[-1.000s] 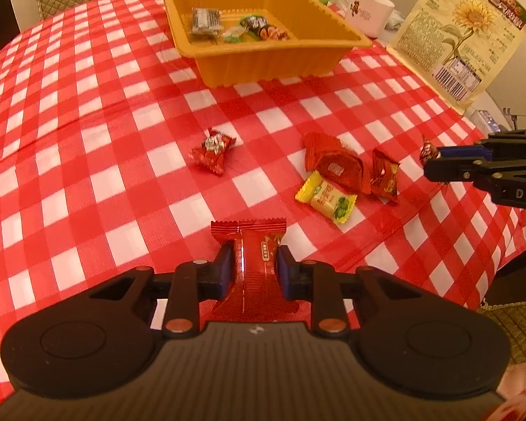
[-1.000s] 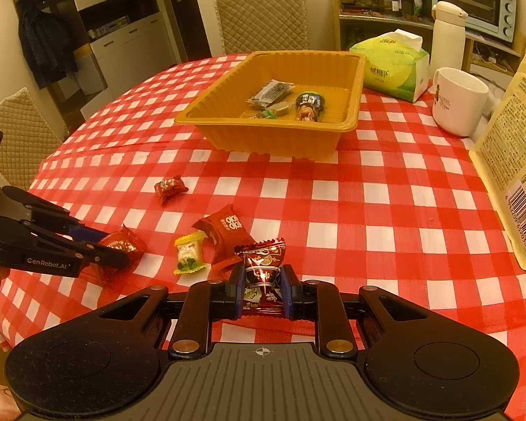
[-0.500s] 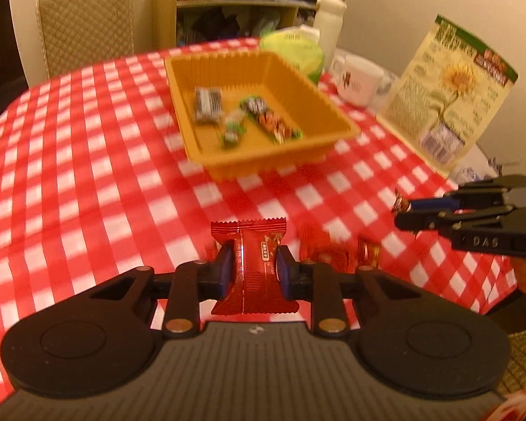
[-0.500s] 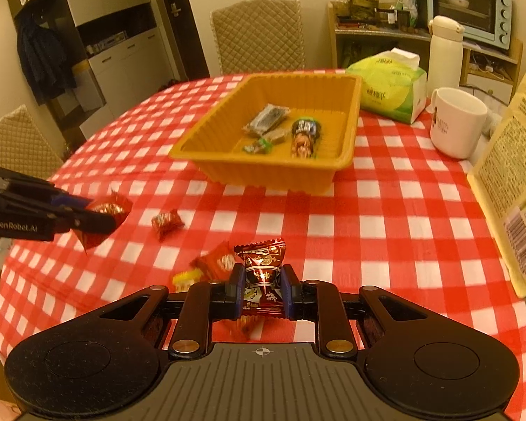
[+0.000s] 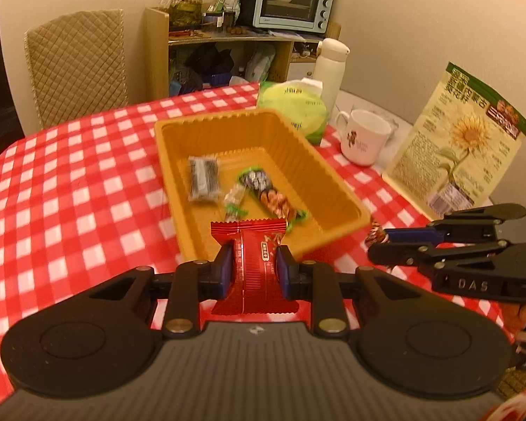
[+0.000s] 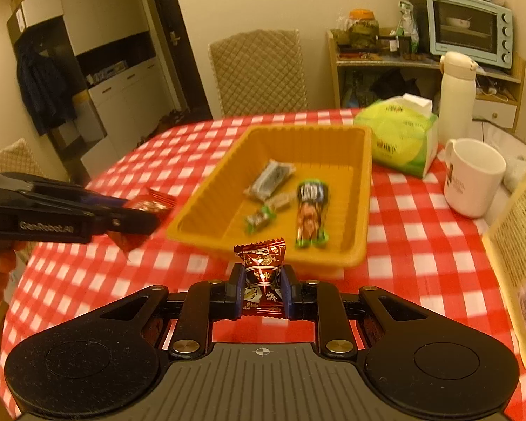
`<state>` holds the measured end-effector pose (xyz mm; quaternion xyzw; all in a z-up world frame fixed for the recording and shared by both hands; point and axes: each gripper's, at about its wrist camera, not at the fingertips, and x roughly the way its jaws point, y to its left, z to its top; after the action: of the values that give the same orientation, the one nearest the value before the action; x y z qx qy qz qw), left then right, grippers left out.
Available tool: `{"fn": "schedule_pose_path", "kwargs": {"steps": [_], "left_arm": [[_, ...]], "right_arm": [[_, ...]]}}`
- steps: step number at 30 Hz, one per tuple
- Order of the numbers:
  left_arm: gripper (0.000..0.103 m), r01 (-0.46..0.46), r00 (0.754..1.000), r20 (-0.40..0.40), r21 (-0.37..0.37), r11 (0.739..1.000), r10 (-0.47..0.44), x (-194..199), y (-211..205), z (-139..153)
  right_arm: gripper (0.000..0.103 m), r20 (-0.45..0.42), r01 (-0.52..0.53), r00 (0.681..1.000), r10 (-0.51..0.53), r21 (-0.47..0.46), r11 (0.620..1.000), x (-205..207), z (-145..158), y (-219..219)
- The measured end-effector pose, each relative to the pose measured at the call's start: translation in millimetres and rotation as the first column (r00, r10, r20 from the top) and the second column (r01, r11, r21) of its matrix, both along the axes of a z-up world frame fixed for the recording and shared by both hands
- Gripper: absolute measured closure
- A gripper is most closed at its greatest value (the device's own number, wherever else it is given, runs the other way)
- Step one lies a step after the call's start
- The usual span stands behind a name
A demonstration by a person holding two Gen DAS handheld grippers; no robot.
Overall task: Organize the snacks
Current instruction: 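Carry both candies with both grippers over the orange tray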
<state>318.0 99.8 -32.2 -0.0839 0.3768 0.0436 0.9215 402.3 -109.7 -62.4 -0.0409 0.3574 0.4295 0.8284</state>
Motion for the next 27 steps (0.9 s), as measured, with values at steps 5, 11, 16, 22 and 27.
{"fn": "schedule_pose_path", "kwargs": {"steps": [5, 11, 16, 22, 27], "left_arm": [[0.079, 0.011, 1.0, 0.006, 0.003, 1.0, -0.011, 28, 4, -2], [0.079, 0.022, 1.0, -0.019, -0.013, 1.0, -0.022, 58, 8, -13], [0.079, 0.032, 0.999, -0.043, -0.023, 0.999, -0.033, 79, 8, -23], [0.079, 0.045, 0.996, -0.07, -0.028, 0.999, -0.047, 97, 6, -35], [0.079, 0.055, 0.994, -0.091, -0.027, 0.998, -0.057, 108, 5, -43]], "right_arm": [[0.081, 0.01, 0.023, 1.0, -0.024, 0.02, 1.0, 19, 7, 16], [0.081, 0.003, 0.073, 0.997, -0.073, 0.017, 0.997, 40, 6, 24], [0.081, -0.01, 0.107, 0.994, -0.107, 0.009, 0.994, 51, 3, 24], [0.081, -0.023, 0.135, 0.991, -0.135, 0.003, 0.991, 59, 0, 23], [0.081, -0.027, 0.15, 0.988, -0.15, -0.001, 0.989, 62, -2, 21]]}}
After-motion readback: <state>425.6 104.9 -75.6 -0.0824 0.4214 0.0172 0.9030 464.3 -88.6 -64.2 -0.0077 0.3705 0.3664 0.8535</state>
